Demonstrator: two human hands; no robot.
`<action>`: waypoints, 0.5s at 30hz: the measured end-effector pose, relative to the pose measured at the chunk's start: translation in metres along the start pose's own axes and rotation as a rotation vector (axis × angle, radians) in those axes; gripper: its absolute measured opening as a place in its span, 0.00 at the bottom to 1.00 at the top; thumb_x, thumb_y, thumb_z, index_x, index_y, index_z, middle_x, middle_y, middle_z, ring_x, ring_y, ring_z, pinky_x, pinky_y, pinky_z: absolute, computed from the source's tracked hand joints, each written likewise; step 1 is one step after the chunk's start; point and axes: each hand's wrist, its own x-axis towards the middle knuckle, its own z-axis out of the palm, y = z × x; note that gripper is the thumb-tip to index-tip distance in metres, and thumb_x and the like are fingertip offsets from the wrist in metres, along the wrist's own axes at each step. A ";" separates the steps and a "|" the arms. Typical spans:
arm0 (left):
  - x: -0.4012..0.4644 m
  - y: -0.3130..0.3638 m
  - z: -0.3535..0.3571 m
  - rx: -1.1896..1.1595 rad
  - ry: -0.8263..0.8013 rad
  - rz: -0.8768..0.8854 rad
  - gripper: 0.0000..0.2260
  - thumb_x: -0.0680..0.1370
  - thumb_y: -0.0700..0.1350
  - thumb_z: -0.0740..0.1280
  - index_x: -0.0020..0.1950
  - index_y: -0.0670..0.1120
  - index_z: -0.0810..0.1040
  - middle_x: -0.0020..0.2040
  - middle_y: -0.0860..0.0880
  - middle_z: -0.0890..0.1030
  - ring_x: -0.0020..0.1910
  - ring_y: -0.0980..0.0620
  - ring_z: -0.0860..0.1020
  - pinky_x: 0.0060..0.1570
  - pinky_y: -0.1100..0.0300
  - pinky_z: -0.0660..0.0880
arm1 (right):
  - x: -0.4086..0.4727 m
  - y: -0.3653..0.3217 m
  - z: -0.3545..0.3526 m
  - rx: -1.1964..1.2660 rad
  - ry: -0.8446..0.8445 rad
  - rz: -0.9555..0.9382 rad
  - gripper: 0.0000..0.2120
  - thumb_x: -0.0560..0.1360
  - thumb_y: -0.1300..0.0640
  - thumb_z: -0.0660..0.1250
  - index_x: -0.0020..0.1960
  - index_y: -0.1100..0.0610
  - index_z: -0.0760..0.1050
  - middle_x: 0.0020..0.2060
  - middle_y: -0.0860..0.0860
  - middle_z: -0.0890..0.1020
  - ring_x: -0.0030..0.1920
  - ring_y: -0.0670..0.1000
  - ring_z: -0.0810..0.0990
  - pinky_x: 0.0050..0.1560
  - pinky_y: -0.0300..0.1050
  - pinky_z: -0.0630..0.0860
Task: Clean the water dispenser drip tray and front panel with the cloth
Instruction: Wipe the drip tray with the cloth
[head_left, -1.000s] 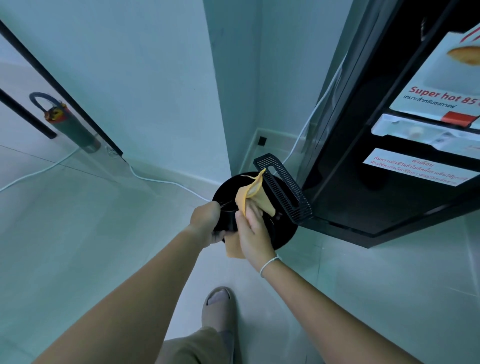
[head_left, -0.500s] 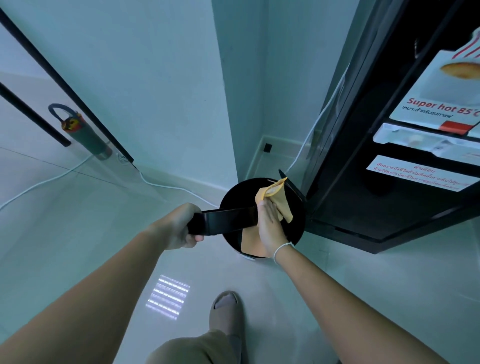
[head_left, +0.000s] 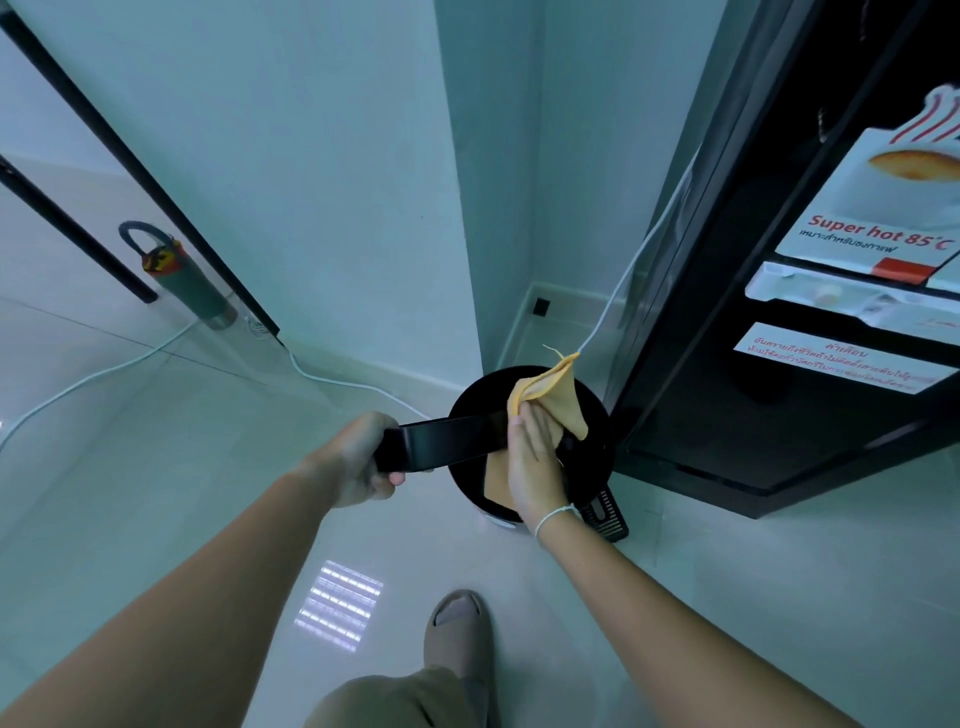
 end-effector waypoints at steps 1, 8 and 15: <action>0.002 -0.001 0.005 -0.015 0.003 0.009 0.10 0.75 0.39 0.50 0.47 0.40 0.70 0.44 0.36 0.77 0.15 0.51 0.65 0.19 0.73 0.57 | -0.006 -0.004 0.004 -0.001 -0.020 -0.010 0.19 0.82 0.61 0.48 0.70 0.64 0.61 0.72 0.58 0.62 0.73 0.55 0.57 0.67 0.35 0.51; 0.009 -0.004 0.033 -0.100 0.109 0.047 0.09 0.75 0.38 0.51 0.36 0.42 0.66 0.18 0.47 0.69 0.13 0.52 0.66 0.20 0.74 0.58 | -0.041 -0.022 0.024 0.004 -0.126 -0.215 0.17 0.81 0.59 0.50 0.65 0.62 0.67 0.67 0.54 0.67 0.66 0.44 0.60 0.66 0.31 0.52; 0.015 -0.007 0.033 -0.075 0.030 0.077 0.09 0.75 0.37 0.51 0.37 0.42 0.68 0.25 0.45 0.69 0.16 0.51 0.66 0.20 0.73 0.56 | -0.016 -0.011 0.010 -0.113 -0.144 -0.190 0.20 0.82 0.59 0.49 0.73 0.59 0.60 0.71 0.44 0.59 0.74 0.45 0.51 0.67 0.25 0.42</action>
